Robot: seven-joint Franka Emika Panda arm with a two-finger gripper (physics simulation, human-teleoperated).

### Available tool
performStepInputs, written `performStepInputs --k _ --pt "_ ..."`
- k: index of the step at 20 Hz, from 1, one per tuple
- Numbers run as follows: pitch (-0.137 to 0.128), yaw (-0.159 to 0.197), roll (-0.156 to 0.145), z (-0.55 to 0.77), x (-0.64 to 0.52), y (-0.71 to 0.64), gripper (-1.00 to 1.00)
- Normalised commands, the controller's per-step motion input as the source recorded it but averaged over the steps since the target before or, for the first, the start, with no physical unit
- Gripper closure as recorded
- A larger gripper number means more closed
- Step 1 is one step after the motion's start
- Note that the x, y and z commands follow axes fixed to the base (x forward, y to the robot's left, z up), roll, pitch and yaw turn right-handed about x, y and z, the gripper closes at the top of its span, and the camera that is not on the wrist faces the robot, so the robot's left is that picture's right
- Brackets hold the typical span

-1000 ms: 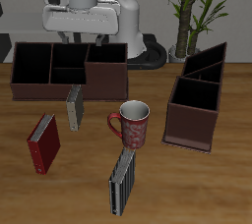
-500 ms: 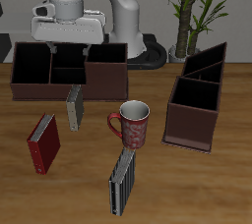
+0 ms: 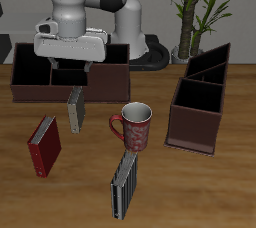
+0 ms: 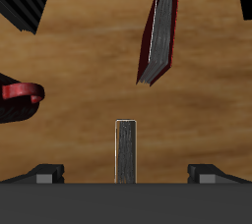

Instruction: Place the yellow book into the back desk caddy's back compartment

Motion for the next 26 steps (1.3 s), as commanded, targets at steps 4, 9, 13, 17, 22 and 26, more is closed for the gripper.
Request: performStepInputs --k 4,9,13,17,22,26 --pt "0.015 0.047 -0.003 -0.3 0.03 0.06 -1.0" --pt "0.022 -0.003 -0.02 -0.4 0.08 -0.04 -1.0" --pt "0.019 0.005 -0.017 -0.35 0.03 -0.12 -1.0" --pt "0.032 -0.037 -0.008 -0.25 0.03 -0.06 -1.0" --pt "0.037 -0.031 -0.015 -0.38 0.05 -0.02 -1.0" --pt "0.038 0.0 0.016 -0.38 0.07 0.06 1.0"
